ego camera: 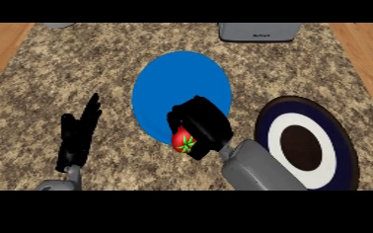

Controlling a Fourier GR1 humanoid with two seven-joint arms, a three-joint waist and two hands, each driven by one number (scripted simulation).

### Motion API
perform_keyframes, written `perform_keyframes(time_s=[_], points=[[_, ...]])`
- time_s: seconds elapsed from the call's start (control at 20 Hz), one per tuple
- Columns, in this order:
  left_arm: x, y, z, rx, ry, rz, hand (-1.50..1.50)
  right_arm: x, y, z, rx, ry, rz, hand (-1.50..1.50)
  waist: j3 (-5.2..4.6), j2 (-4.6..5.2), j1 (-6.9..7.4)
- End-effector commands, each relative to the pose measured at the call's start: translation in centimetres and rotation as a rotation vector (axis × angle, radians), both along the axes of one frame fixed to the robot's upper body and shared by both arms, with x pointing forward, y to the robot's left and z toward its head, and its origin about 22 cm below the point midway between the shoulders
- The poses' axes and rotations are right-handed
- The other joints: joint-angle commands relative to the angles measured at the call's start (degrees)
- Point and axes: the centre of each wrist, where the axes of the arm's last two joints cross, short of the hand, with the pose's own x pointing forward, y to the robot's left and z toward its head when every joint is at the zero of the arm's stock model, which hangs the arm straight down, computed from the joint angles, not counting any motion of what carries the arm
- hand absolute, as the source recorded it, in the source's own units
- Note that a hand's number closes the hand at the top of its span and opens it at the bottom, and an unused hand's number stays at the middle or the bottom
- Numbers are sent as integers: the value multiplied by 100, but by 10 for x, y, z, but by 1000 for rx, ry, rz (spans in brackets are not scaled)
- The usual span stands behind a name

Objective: Pick the tomato from the plate and place it in the plate

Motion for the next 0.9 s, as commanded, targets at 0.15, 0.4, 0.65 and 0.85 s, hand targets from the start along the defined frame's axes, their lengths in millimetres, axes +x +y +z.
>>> perform_keyframes(time_s=[0.15, 0.4, 0.65, 0.85], points=[[1, 7, 4, 4, -4, -2, 0, -39, 51, 63, 218, -150, -307, 150, 27, 59, 83], [-1, -3, 5, -5, -5, -2, 0, -38, 66, 86, 183, -135, -474, 150, 35, 120, 100], [13, 5, 11, -19, -19, -14, 0, -1, 82, 95, 146, -118, -525, 150, 34, 149, 125], [10, -4, 6, -3, -29, -9, 0, 21, 70, 65, 129, -93, -540, 150, 36, 154, 112]])
